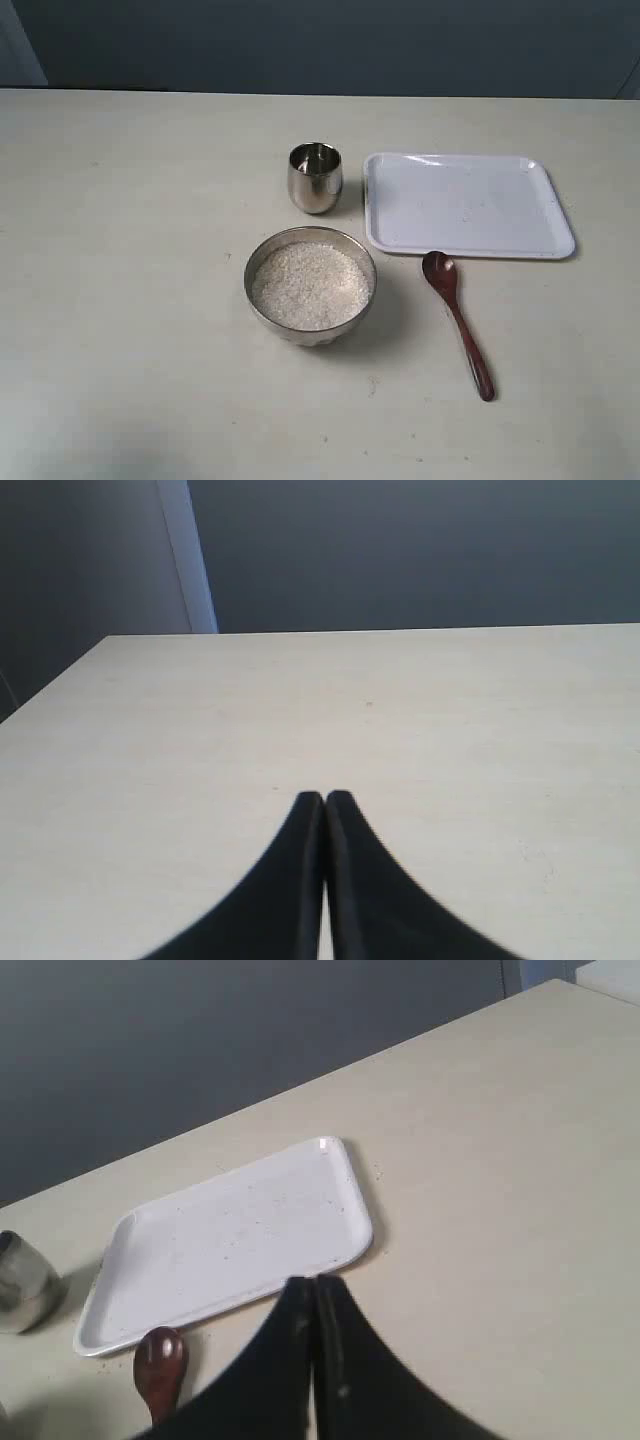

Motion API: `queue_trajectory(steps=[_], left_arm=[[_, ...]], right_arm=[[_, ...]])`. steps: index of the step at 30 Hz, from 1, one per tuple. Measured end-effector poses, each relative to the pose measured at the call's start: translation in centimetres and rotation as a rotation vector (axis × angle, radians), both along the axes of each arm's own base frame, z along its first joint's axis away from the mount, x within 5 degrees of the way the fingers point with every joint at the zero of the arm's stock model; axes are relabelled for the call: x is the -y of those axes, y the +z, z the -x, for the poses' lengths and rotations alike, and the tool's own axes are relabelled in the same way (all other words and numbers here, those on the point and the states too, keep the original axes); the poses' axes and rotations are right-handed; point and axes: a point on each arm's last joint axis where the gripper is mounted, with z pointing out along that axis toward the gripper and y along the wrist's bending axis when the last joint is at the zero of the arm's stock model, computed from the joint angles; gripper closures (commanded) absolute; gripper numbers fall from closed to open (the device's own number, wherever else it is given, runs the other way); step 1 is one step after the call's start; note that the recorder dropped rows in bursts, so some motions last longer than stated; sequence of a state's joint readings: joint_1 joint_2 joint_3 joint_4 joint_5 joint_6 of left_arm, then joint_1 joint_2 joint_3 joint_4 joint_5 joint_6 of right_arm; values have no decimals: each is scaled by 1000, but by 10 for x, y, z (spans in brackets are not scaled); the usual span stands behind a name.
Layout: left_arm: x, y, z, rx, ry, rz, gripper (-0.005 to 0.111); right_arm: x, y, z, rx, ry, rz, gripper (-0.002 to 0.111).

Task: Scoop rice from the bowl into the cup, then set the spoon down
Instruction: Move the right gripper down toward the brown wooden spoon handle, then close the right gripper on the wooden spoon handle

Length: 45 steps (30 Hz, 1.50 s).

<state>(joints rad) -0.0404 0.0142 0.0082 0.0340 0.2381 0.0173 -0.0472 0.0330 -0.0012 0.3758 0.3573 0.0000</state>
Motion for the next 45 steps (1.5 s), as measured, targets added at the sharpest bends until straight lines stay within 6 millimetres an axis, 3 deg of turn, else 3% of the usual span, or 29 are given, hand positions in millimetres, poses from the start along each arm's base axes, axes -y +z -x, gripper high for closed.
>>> queue_trajectory(steps=[8,11,12,14,16,18,20,22,23,25,26,28,30,31,32,33,37,40,42,45], left_arm=[[0,0,0,0,0,0,106],[0,0,0,0,0,0,106],[0,0,0,0,0,0,106],[0,0,0,0,0,0,106],[0,0,0,0,0,0,106],[0,0,0,0,0,0,106],[0,0,0,0,0,0,106],[0,0,0,0,0,0,106],[0,0,0,0,0,0,106],[0,0,0,0,0,0,106],[0,0,0,0,0,0,106],[0,0,0,0,0,0,106],[0,0,0,0,0,0,106],[0,0,0,0,0,0,106],[0,0,0,0,0,0,106],[0,0,0,0,0,0,106],[0,0,0,0,0,0,106],[0,0,0,0,0,0,106],[0,0,0,0,0,0,106],[0,0,0,0,0,0,106]], right_arm=[[2,5,-2,61,-23,-13,108],[1,14,-3,131,-66,-276,108],[1,19,-3,172,-100,-514,108],[2,24,-4,202,-132,-717,108],[3,25,-4,210,-140,-766,108],[1,36,-2,242,-101,-667,108],[-4,85,6,352,15,-349,109],[-11,123,6,353,108,-123,109],[-16,154,-5,274,193,53,109],[-18,180,-30,111,276,191,109],[-16,196,-62,-72,328,267,109],[-16,202,-116,-359,394,300,109],[-24,189,-157,-570,471,313,109],[-38,164,-182,-744,543,319,109],[-47,148,-193,-830,576,338,109],[-66,117,-205,-969,632,377,109],[-105,64,-204,-1173,731,462,109],[-128,43,-195,-1206,771,462,109],[-140,34,-190,-1219,792,454,102],[-146,18,-185,-1257,807,458,83]])
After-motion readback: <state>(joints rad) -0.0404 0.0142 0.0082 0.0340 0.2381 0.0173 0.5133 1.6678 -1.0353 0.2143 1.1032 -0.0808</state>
